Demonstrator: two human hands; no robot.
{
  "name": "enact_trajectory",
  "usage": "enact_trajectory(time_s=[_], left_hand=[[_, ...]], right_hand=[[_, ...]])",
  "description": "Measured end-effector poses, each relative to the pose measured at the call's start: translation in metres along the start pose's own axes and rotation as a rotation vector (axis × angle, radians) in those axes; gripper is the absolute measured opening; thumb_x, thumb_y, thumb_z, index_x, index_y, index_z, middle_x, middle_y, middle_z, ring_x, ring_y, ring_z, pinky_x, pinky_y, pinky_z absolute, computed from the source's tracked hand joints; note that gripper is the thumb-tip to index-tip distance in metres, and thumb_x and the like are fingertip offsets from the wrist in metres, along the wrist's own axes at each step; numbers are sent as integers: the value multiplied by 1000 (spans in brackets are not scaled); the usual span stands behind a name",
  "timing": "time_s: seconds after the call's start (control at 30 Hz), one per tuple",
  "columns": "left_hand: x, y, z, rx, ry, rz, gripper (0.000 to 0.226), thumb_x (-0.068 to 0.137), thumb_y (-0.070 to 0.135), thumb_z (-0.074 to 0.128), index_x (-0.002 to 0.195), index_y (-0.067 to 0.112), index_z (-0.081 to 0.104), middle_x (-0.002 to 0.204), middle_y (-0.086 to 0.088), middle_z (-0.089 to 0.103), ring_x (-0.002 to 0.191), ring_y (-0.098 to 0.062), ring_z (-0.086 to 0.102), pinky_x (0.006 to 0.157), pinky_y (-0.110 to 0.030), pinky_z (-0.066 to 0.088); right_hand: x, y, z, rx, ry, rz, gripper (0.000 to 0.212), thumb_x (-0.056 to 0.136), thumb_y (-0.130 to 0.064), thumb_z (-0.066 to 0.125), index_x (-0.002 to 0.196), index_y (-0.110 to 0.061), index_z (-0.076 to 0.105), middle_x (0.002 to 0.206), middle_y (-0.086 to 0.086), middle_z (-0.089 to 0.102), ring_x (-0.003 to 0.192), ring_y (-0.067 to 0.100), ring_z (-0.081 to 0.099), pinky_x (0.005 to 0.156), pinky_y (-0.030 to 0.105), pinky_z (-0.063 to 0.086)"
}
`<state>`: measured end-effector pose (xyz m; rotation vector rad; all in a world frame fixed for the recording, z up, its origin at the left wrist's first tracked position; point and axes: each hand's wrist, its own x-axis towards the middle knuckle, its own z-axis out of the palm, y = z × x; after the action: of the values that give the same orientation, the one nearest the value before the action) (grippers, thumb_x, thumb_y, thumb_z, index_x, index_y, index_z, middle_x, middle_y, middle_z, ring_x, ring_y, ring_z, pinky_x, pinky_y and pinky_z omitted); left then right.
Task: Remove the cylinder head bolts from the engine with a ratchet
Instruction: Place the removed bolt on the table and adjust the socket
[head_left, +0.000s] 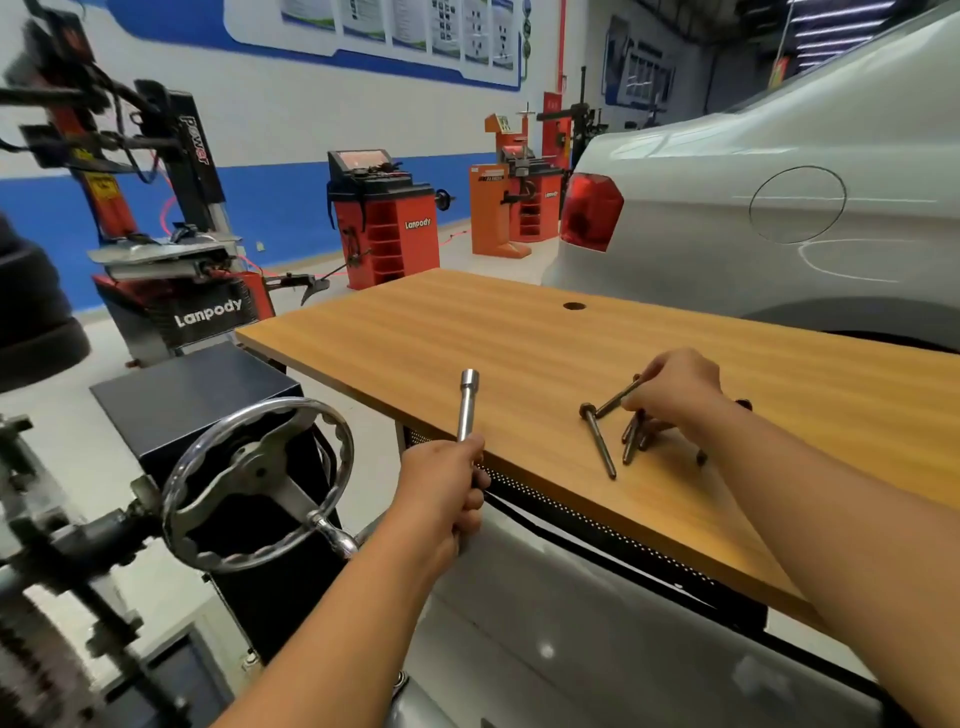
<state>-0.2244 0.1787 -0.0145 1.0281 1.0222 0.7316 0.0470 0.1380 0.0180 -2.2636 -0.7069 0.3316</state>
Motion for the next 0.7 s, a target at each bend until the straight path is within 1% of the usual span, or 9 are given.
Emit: enact_trajectory(time_s=[0.07, 0.23, 0.37, 0.47, 0.57, 0.63, 0.7], left_hand=[[3, -4, 0, 1, -2, 3, 20, 102, 24, 64, 98, 5, 65, 57, -1, 55, 40, -9, 38, 36, -21, 27], [6, -13, -1, -23, -14, -16, 21, 102, 26, 63, 102, 6, 66, 55, 0, 57, 42, -9, 40, 39, -22, 30], [5, -19, -8, -22, -44, -30, 22, 103, 27, 61, 106, 6, 66, 59, -2, 58, 43, -9, 41, 38, -21, 30], [4, -24, -15, -8, -27, -33, 23, 103, 29, 60, 103, 7, 65, 60, -1, 58, 44, -10, 41, 38, -22, 29], [4, -27, -23, 16, -3, -36, 23, 104, 29, 58, 96, 8, 65, 59, -1, 57, 45, -11, 39, 38, -21, 28], [4, -28, -28, 29, 5, -39, 23, 103, 28, 57, 94, 9, 65, 59, -1, 57, 45, -11, 38, 37, -20, 27], [2, -30, -31, 40, 13, -32, 22, 103, 27, 56, 93, 9, 64, 60, -1, 57, 44, -11, 38, 37, -21, 27]], right_hand=[[3, 0, 2, -41, 15, -15, 27, 79, -11, 89, 95, -11, 68, 92, 10, 67, 73, 22, 71, 52, 29, 59], [11, 1, 3, -88, 48, -32, 27, 78, -13, 90, 94, -13, 69, 92, 8, 66, 81, 23, 68, 64, 35, 63], [12, 2, 5, -85, 47, -15, 24, 78, -15, 90, 88, -13, 68, 90, 9, 68, 80, 23, 69, 61, 35, 62], [12, 4, 8, -94, 51, -4, 21, 82, -17, 87, 89, -12, 68, 88, 10, 68, 80, 23, 68, 62, 36, 62], [11, 5, 12, -99, 98, -29, 18, 85, -18, 83, 95, -10, 70, 86, 7, 66, 78, 21, 64, 53, 29, 51], [5, 0, 16, -105, 174, -104, 12, 90, -19, 77, 98, -12, 71, 86, 4, 64, 76, 18, 59, 52, 27, 44], [-9, -12, 22, -95, 233, -218, 6, 95, -22, 70, 94, -16, 69, 87, 2, 65, 76, 14, 57, 54, 26, 43]])
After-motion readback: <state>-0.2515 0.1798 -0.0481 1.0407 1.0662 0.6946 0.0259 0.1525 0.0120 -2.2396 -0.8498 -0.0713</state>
